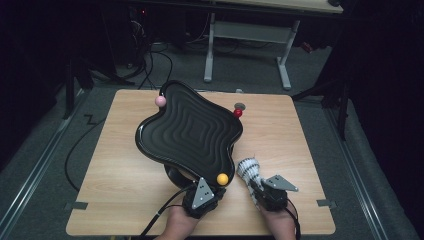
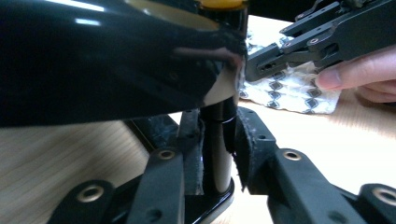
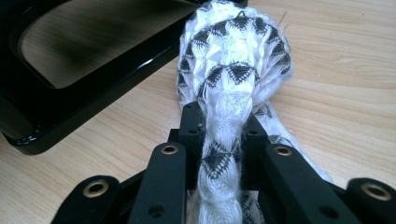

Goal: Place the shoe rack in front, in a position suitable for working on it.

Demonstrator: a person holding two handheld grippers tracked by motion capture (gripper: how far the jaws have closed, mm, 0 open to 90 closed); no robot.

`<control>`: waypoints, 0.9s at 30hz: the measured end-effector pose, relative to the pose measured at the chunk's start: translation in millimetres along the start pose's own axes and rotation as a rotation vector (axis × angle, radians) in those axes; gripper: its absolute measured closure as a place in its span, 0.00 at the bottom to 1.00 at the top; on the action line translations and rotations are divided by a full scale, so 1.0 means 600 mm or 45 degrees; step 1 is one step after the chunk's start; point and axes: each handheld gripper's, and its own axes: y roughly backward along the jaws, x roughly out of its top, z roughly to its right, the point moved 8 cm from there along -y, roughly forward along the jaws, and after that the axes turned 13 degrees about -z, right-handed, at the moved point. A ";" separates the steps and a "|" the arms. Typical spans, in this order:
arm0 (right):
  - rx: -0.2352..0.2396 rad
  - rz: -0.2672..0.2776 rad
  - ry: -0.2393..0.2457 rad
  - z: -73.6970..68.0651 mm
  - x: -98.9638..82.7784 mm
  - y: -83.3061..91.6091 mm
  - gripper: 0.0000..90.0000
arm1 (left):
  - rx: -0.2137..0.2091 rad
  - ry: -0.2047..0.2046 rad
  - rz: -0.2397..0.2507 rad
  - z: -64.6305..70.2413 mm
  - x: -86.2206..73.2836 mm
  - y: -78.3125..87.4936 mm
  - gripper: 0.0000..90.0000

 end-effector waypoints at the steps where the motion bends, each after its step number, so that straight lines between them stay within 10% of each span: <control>1: 0.000 0.002 0.006 -0.002 0.002 -0.001 0.86 | -0.003 0.003 -0.004 -0.001 -0.001 0.002 0.82; 15: 0.109 0.038 0.258 -0.117 0.087 -0.074 0.86 | -0.022 0.012 -0.016 0.002 -0.052 0.067 0.82; 27: 0.164 -0.033 0.327 -0.162 0.105 -0.119 0.88 | 0.056 0.081 -0.032 -0.036 -0.083 0.106 0.83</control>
